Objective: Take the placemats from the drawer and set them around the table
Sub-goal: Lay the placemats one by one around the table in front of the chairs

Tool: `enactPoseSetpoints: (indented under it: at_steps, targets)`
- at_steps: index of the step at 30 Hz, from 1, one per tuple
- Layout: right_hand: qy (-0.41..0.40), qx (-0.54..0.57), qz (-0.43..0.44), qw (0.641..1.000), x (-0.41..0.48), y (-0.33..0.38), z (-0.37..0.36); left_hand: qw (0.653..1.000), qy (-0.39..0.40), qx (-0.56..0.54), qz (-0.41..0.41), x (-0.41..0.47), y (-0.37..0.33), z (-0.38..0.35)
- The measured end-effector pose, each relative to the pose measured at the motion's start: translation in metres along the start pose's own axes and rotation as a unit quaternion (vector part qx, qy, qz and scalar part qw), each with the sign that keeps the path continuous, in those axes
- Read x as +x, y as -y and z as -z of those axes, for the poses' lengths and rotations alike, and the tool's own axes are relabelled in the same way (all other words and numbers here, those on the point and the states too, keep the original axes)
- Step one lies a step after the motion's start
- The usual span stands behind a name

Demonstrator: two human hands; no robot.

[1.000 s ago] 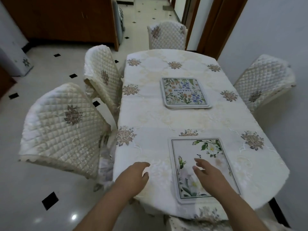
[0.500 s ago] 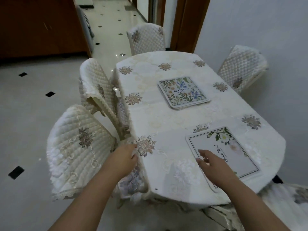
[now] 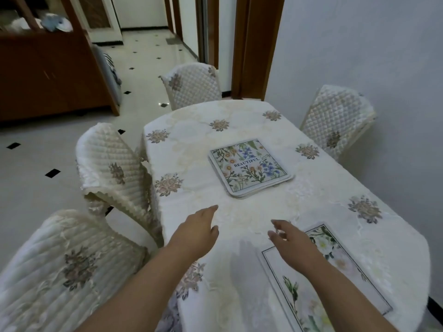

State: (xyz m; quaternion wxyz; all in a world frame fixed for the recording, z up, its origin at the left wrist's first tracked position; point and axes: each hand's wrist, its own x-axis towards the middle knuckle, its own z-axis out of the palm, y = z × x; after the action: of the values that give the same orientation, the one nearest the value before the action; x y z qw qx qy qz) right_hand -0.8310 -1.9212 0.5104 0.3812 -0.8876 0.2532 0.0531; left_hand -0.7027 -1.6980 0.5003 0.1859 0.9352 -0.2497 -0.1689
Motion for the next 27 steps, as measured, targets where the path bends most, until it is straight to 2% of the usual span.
enactPoseSetpoints:
  at_steps: [6, 13, 19, 23, 27]
  targets:
    - [0.008, 0.028, -0.002, 1.0, 0.077, -0.01, -0.005, 0.997, 0.037, -0.049, 0.052, 0.078, -0.01, -0.032]
    - [0.03, 0.019, 0.0, 0.999, 0.115, -0.028, -0.022, 0.995, 0.079, -0.043, 0.044, 0.154, -0.011, -0.062]
    - [0.036, 0.022, -0.038, 0.998, 0.139, -0.051, -0.027, 0.985, 0.09, -0.117, 0.09, 0.208, -0.01, -0.09]
    - [0.037, 0.034, -0.052, 0.997, 0.156, -0.055, -0.032, 0.987, 0.048, -0.123, 0.094, 0.221, -0.011, -0.096]
    - [0.034, 0.059, -0.054, 0.996, 0.17, -0.049, -0.034, 0.987, -0.068, -0.131, 0.067, 0.216, -0.02, -0.091]
